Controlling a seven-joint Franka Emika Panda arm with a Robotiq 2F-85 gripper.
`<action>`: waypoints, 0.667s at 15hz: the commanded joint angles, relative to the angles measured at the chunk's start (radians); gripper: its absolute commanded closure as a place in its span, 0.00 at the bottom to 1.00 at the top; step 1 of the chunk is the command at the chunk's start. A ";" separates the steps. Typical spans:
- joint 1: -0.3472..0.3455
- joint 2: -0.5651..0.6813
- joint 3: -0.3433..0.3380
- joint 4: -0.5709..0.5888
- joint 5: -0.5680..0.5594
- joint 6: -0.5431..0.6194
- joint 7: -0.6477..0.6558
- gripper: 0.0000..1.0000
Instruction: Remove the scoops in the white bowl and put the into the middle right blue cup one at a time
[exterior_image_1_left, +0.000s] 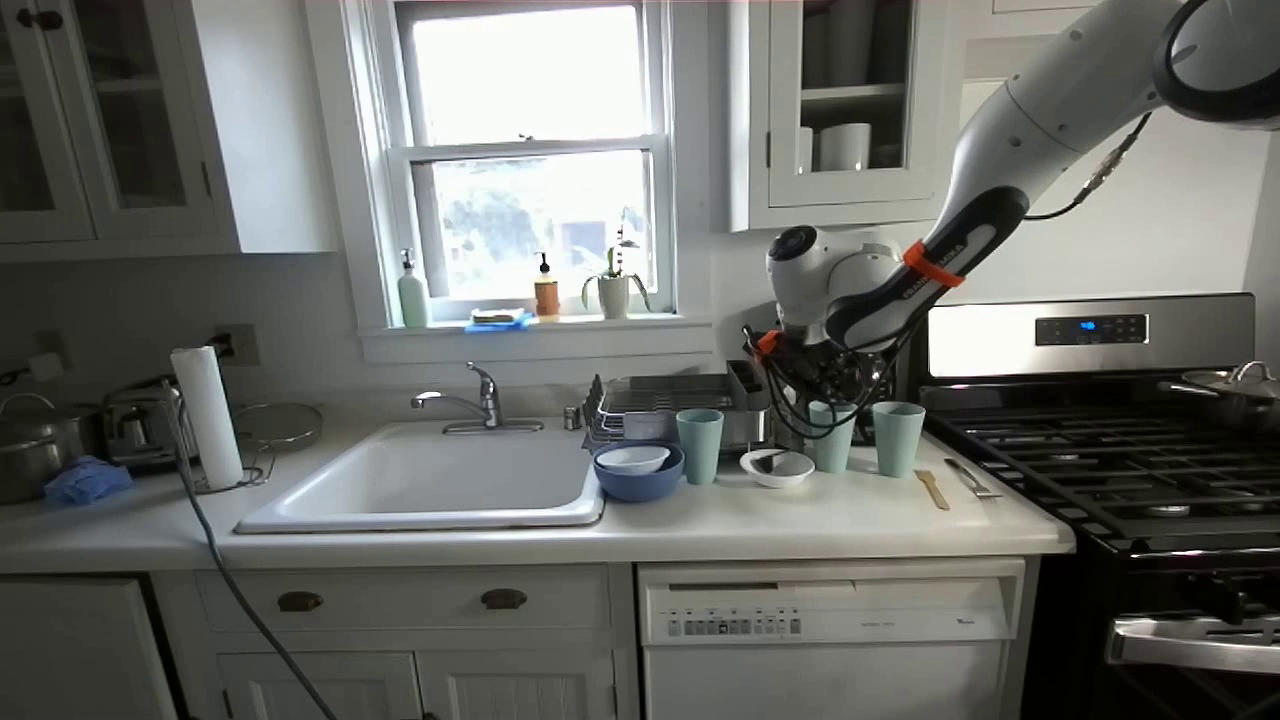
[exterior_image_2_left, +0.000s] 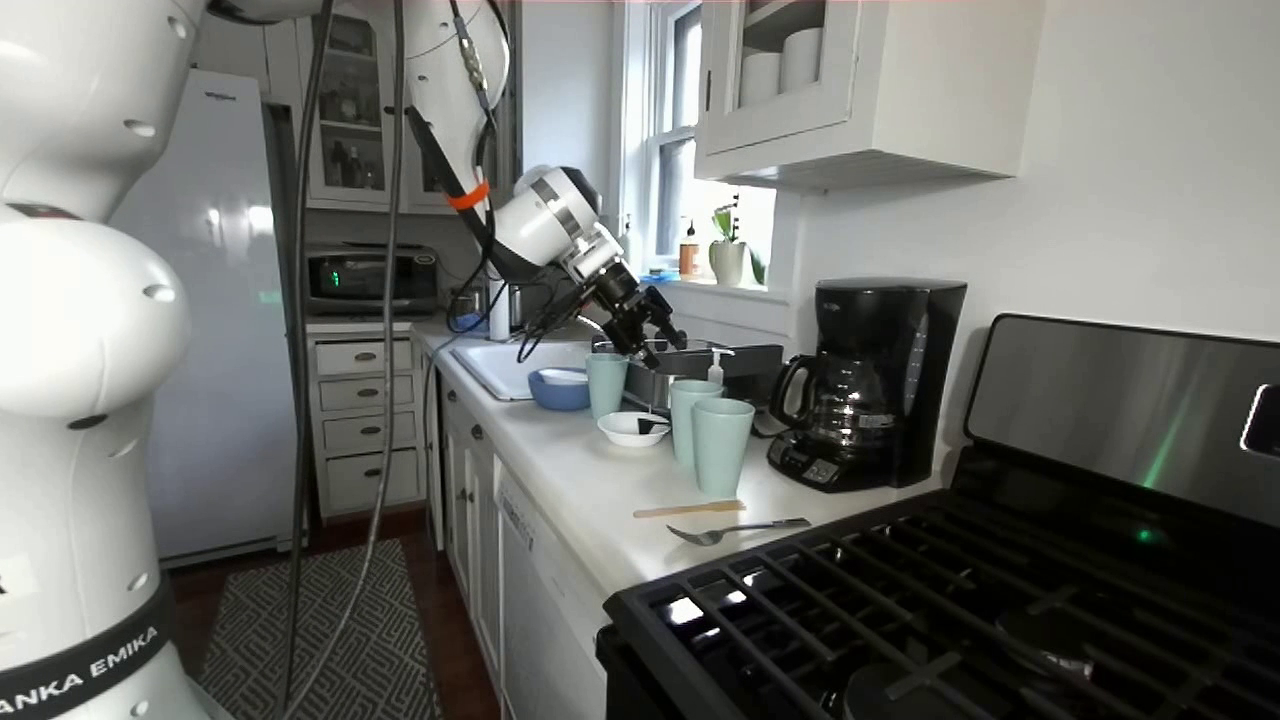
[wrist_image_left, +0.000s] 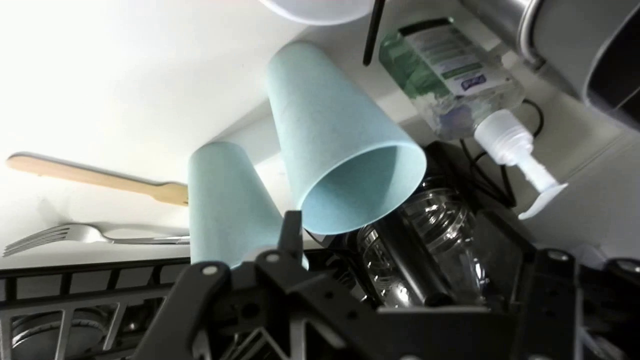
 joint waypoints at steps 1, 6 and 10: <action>-0.055 -0.037 0.046 -0.068 0.099 0.134 -0.121 0.27; -0.072 0.005 0.053 -0.091 0.295 0.278 -0.303 0.52; -0.055 0.061 0.024 -0.080 0.419 0.327 -0.386 0.47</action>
